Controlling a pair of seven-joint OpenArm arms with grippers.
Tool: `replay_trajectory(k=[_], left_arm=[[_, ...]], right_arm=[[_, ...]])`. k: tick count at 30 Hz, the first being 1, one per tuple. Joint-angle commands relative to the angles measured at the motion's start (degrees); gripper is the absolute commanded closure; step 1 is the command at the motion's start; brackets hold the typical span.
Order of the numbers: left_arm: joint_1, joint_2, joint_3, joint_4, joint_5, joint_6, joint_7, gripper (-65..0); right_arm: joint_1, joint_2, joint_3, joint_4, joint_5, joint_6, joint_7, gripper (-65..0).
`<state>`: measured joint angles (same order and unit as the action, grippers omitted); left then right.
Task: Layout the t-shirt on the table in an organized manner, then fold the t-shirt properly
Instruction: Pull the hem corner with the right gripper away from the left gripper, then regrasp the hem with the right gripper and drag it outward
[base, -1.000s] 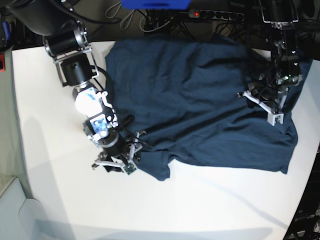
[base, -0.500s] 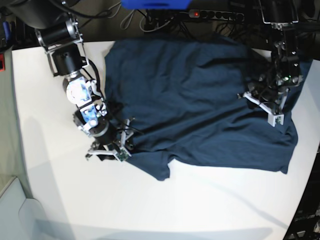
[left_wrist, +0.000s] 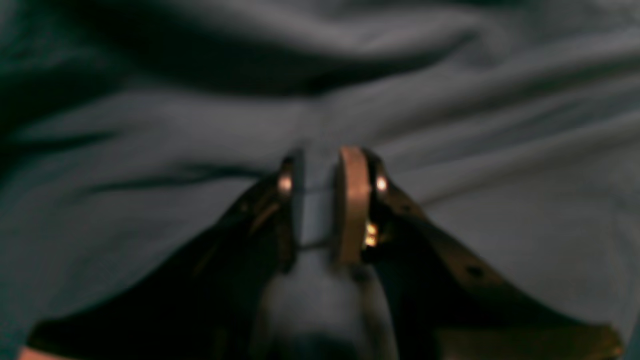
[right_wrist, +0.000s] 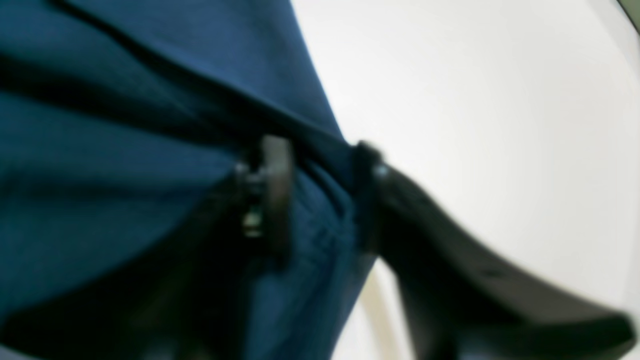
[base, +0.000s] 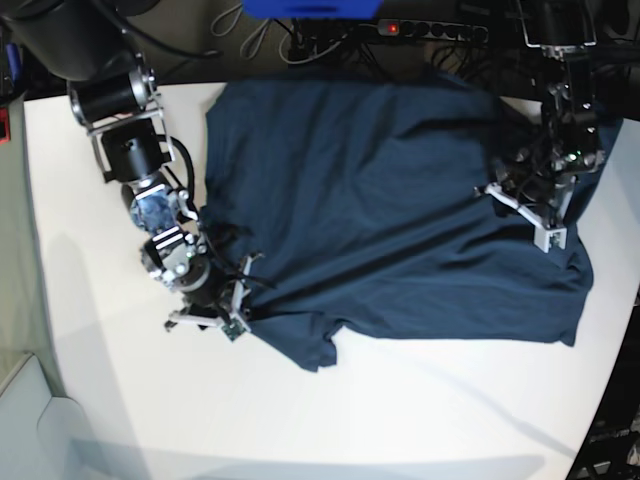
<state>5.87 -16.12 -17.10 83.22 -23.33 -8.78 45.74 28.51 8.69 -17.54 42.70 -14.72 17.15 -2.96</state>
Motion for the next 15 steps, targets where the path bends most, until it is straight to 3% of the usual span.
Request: replay_trajectory(k=[1, 5, 8, 15], left_arm=[[-0.64, -0.8, -0.26, 0.34, -0.18, 0.2, -0.86, -11.8], [-0.64, -1.68, -0.35, 0.08, -0.18, 0.2, -0.94, -11.8], [-0.64, -1.95, -0.35, -0.36, -0.18, 0.2, -2.26, -11.8], [-0.64, -2.74, -0.08, -7.4, -0.18, 0.2, -8.33, -11.8]], right_arm=[[2.04, 0.5, 1.5, -0.1, 0.08, -0.4, 0.46, -10.2], [2.83, 0.59, 7.03, -2.04, -0.27, -0.4, 0.1, -1.5], [2.65, 1.64, 9.94, -2.39, -0.27, -0.4, 0.1, -0.7], [0.19, 4.1, 10.02, -2.13, -0.27, -0.4, 0.02, -1.0]])
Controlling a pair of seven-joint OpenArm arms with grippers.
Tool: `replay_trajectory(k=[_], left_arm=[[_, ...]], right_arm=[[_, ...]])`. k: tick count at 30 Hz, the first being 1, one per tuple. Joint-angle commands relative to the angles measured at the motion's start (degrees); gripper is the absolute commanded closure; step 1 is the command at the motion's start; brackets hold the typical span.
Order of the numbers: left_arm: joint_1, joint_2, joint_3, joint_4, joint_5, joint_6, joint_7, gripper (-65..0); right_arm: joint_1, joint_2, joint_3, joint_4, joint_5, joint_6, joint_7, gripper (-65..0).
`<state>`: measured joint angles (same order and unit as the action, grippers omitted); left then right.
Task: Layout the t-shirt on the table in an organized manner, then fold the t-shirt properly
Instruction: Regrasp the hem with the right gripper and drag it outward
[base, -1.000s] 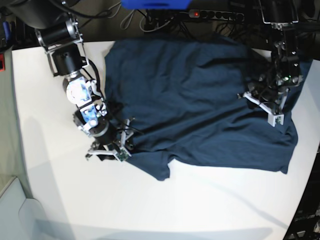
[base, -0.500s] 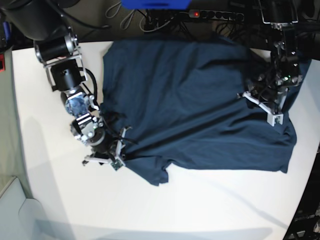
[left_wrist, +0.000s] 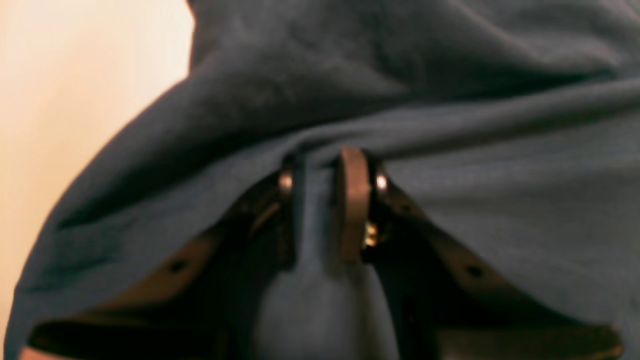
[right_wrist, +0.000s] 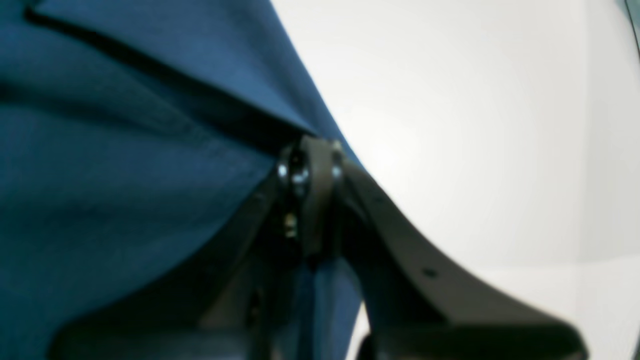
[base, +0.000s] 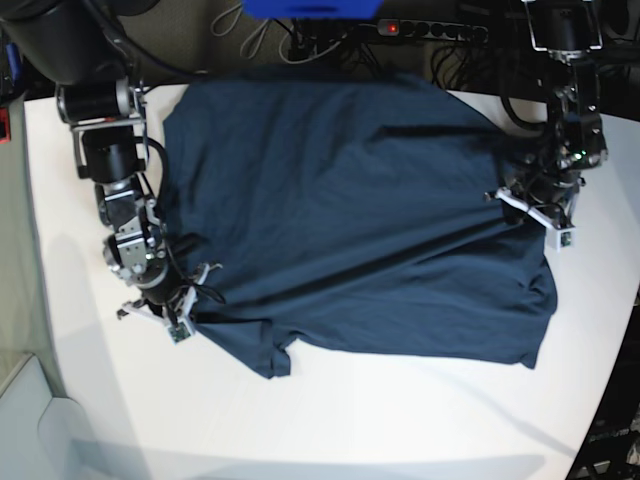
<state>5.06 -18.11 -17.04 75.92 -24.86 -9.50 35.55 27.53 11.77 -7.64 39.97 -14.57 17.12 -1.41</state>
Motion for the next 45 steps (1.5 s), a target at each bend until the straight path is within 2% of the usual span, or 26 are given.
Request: replay_trajectory(k=[1, 3, 7, 9, 12, 18, 21, 26, 30, 36, 39, 42, 45], left_arm=[[0.26, -0.75, -0.15, -0.1, 1.35, 0.93, 1.77, -11.8], [0.61, -0.75, -0.24, -0.1, 1.08, 0.93, 1.86, -11.8], [0.7, -1.63, -0.33, 0.34, 0.91, 0.93, 2.21, -11.8], [0.87, -2.59, -0.33, 1.4, 0.82, 0.93, 2.38, -11.8], [2.37, -3.3, -0.5, 4.48, 0.82, 0.93, 2.38, -11.8], [5.01, -3.91, -4.28, 15.2, 0.82, 0.93, 3.7, -11.8], [4.57, -3.56, -6.04, 19.77, 0.73, 0.93, 7.57, -11.8], [0.17, 0.75, -5.95, 20.21, 1.35, 0.93, 8.8, -11.8], [-2.29, 3.82, -5.95, 12.12, 1.35, 0.93, 8.19, -11.8], [-2.47, 3.82, -6.22, 5.09, 1.35, 0.93, 8.1, -11.8], [0.08, 2.59, -6.39, 5.18, 1.17, 0.93, 6.69, -11.8], [2.54, 1.71, -6.13, 5.0, 0.91, 0.93, 2.82, -11.8], [3.25, 1.62, -6.39, 4.56, 1.26, 0.93, 1.33, -11.8]], right_arm=[[1.0, 1.2, 0.03, 0.61, -0.42, -0.29, -1.54, -1.5], [0.3, 1.64, 0.21, 0.61, -0.42, -0.2, -1.54, -5.8], [0.38, 1.81, 0.39, 1.4, -0.33, -0.29, -3.29, -24.4], [-0.32, 2.96, 0.47, 5.0, -0.07, -0.29, -4.7, -33.0], [-4.01, 3.39, 0.47, 12.39, -0.07, -0.29, -6.02, -39.4], [-10.96, 3.13, 0.47, 27.86, -0.07, -0.29, -9.97, -40.0], [-13.24, 0.76, 0.3, 33.13, -0.25, -0.2, -11.56, -40.0], [-13.59, -3.37, -1.64, 35.24, -0.33, -0.11, -12.52, -40.0], [-10.61, -6.36, -5.33, 31.64, -0.42, -0.11, -12.52, -40.0], [-3.31, -10.67, -5.77, 20.56, -0.42, -0.2, -12.0, -39.8], [-0.41, -11.55, -5.68, 14.85, -0.33, -0.38, -11.56, -39.8], [1.09, -11.73, -5.68, 10.54, -0.33, -0.38, -8.48, -39.8], [1.17, -11.64, -5.68, 8.69, -0.33, -0.47, -6.37, -39.8]])
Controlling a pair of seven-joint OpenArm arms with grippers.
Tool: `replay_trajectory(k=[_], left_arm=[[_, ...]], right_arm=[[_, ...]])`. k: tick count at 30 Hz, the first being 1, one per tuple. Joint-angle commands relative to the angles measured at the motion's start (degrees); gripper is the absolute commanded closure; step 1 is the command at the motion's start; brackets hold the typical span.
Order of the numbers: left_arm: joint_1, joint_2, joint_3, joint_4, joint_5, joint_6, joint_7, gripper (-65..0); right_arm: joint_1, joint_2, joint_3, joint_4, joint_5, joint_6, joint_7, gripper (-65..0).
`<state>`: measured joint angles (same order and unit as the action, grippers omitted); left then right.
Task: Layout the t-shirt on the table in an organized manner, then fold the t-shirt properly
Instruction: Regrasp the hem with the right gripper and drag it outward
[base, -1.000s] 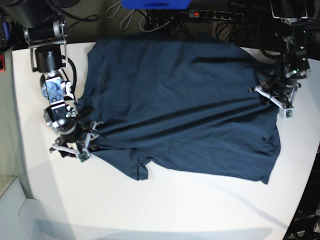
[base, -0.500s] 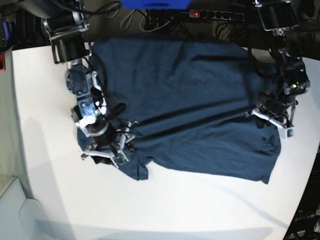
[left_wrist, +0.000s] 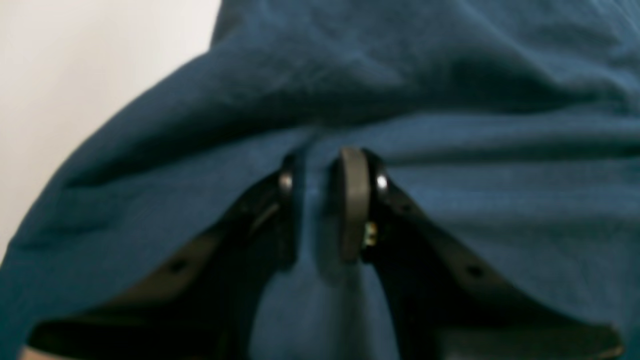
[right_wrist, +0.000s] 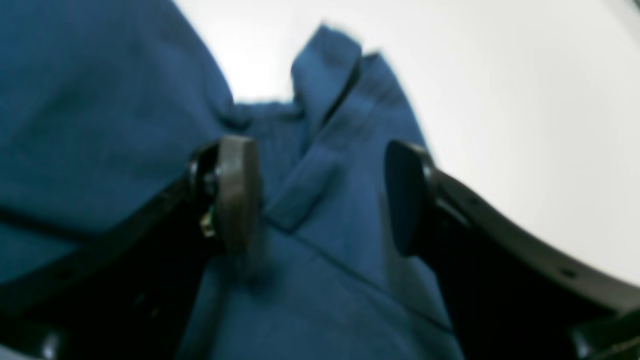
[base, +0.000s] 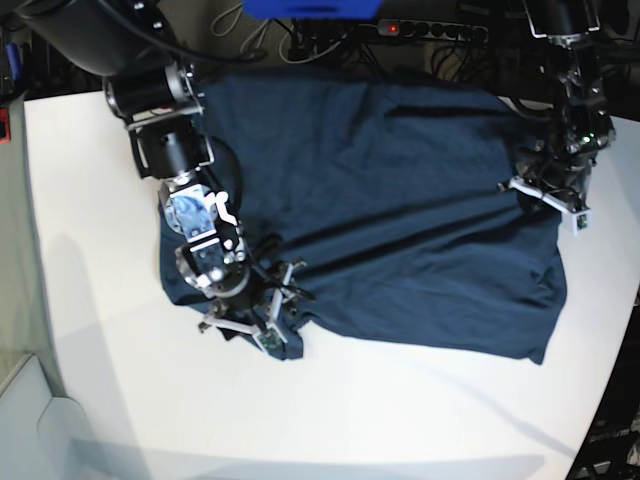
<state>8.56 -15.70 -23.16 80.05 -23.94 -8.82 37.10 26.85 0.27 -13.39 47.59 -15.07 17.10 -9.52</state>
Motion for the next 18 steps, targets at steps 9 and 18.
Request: replay_trajectory(k=[9, 18], left_arm=[[-0.6, -0.78, 0.08, 0.7, 0.34, 0.25, -0.14, -11.8], [-0.78, -0.78, 0.17, 0.43, 0.43, 0.25, -0.31, -11.8]], right_arm=[[1.59, -0.05, 0.07, -2.45, 0.26, -0.44, 2.18, -27.9], [1.76, 1.0, -0.02, -3.59, 0.17, -0.36, 4.11, -11.6]])
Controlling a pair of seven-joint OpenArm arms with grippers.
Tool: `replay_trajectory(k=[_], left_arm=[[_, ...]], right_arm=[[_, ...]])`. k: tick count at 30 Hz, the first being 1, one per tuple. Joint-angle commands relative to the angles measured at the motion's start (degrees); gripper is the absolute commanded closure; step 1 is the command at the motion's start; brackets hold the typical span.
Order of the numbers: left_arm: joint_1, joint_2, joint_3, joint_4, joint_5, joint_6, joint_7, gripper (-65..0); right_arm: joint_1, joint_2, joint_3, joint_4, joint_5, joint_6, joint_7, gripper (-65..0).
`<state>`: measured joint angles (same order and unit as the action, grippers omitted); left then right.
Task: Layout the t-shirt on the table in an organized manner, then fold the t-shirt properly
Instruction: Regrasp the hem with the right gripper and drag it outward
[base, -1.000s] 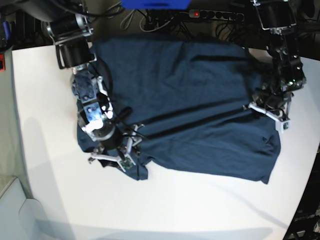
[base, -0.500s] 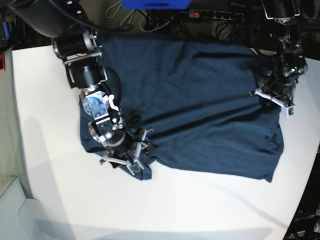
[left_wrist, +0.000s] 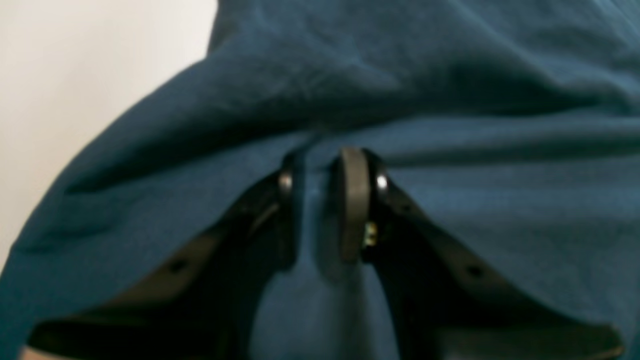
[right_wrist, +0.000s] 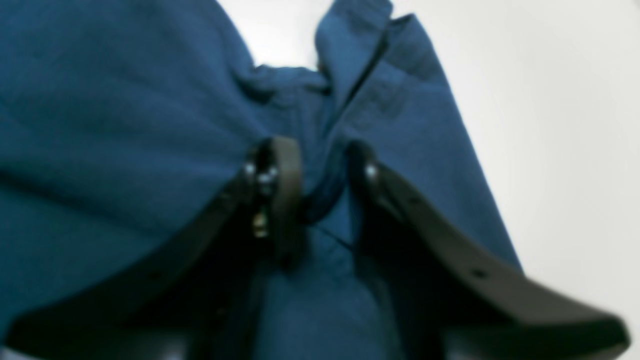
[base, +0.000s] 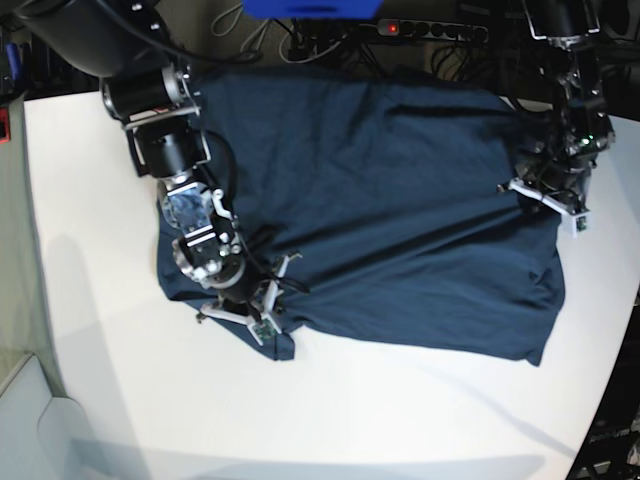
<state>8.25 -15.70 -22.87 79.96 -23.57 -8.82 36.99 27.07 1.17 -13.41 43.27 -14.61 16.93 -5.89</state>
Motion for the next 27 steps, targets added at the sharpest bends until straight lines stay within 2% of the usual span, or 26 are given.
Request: replay_trajectory(k=[1, 6, 17, 20, 24, 25, 27], left_arm=[[-0.47, -0.78, -0.12, 0.52, 0.06, 0.25, -0.29, -11.8], [-0.56, -0.78, -0.12, 0.43, 0.06, 0.25, -0.38, -11.8], [-0.56, -0.78, -0.12, 0.43, 0.06, 0.25, -0.38, -11.8], [-0.56, -0.78, -0.12, 0.43, 0.06, 0.25, -0.38, -11.8], [-0.56, -0.78, -0.2, 0.43, 0.06, 0.25, -0.38, -11.8], [-0.56, -0.78, -0.29, 0.43, 0.06, 0.25, -0.38, -11.8], [-0.47, -0.78, -0.38, 0.43, 0.06, 0.25, -0.38, -11.8]], right_arm=[[1.63, 0.11, 0.0, 0.91, -0.29, -0.18, 0.48, -9.3], [1.63, 1.34, -0.17, 3.46, -0.29, -0.09, 0.04, -2.5], [1.46, 2.48, -0.26, 3.72, -0.11, 0.08, 0.04, -2.4], [1.28, 2.48, -0.26, 3.72, -0.11, 0.08, -0.04, -5.9], [1.19, 2.48, 0.0, 3.46, -0.03, 0.08, -0.04, -17.7], [1.19, 2.48, 0.0, 3.46, -0.03, 0.08, 0.04, -18.5], [1.28, 2.65, 0.0, 3.64, -0.03, 0.08, 0.4, -14.1]])
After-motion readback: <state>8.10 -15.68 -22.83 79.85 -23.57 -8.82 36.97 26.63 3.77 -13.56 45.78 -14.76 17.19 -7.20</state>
